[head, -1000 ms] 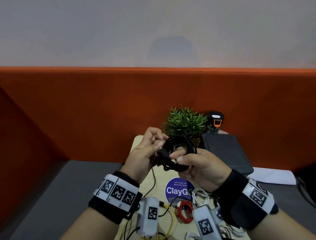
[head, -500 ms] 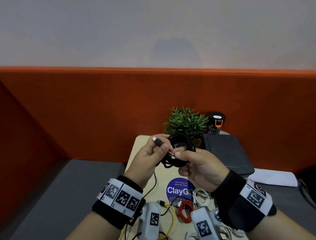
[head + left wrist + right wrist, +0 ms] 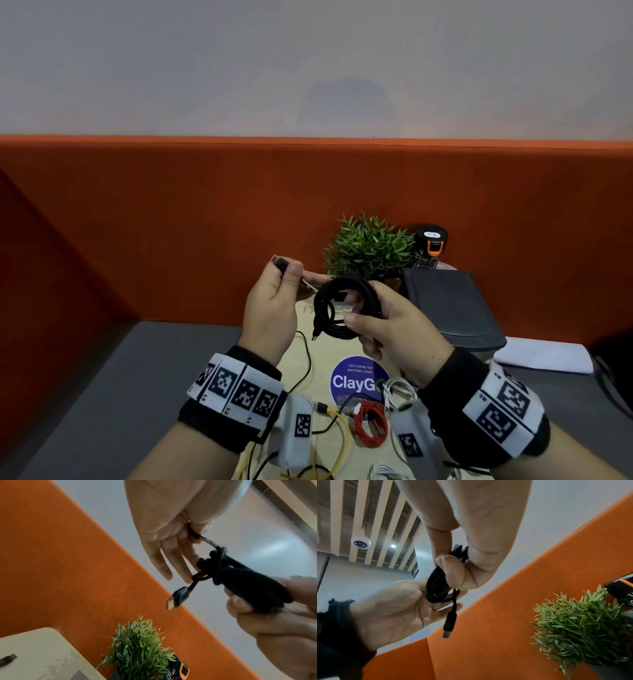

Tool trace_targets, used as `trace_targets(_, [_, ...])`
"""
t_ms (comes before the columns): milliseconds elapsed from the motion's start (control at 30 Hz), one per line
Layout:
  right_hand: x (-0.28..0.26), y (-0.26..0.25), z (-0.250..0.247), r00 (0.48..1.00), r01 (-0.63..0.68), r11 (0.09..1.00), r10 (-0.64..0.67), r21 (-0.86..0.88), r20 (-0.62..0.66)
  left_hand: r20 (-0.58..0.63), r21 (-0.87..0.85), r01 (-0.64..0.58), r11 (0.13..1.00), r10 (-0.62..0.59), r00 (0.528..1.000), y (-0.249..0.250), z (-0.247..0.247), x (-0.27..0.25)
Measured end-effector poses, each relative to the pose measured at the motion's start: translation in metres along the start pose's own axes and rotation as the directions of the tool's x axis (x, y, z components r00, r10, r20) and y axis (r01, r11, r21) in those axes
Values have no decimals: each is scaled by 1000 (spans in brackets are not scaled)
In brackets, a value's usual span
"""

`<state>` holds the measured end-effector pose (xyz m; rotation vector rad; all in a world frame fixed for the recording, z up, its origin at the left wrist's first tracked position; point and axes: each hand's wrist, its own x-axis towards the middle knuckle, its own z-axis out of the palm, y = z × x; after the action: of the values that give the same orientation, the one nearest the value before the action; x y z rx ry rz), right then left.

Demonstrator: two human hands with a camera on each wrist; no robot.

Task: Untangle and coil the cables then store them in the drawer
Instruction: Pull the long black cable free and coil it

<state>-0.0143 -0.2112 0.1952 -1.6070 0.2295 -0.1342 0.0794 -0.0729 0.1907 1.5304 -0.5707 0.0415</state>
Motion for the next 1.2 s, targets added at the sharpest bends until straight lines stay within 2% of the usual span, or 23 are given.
trace_targets(100, [1, -2, -1, 1000, 24, 1000, -24, -11, 19, -51, -6, 50, 999, -50, 997, -1, -2, 3])
trace_targets(200, [1, -4, -2, 997, 66, 998, -65, -22, 48, -91, -82, 137, 987, -145, 985, -6, -4, 6])
trace_targets(333, [-1, -3, -1, 994, 71, 997, -73, 25, 80, -83, -151, 221, 963, -236, 968, -6, -1, 5])
trace_targets(533, [-2, 5, -2, 990, 87, 992, -76, -89, 117, 132, -215, 411, 886, -390, 911, -2, 10, 0])
trace_targets(633, [-4, 5, -2, 993, 77, 988, -63, -134, 105, 255, -223, 513, 829, -458, 852, 1, 8, 3])
trace_targets(700, [-5, 2, 0, 992, 108, 974, -91, -197, 92, 275, -242, 564, 789, -502, 820, 4, 7, 7])
trace_targets(767, [-5, 0, 3, 991, 132, 963, -120, -237, 61, 254, -267, 580, 770, -524, 813, 4, 6, 9])
trace_targets(900, [-3, 0, 4, 985, 154, 919, -171, -363, -16, 233, -212, 531, 821, -485, 843, 4, 8, 5])
trace_targets(1033, [-2, -2, 6, 974, 135, 850, -210, -509, -91, 223, -150, 532, 833, -496, 840, 4, 13, -3])
trace_targets(1200, [-1, 1, 2, 970, 117, 787, -222, -606, -101, 382, -76, 500, 863, -438, 814, 6, 10, -12])
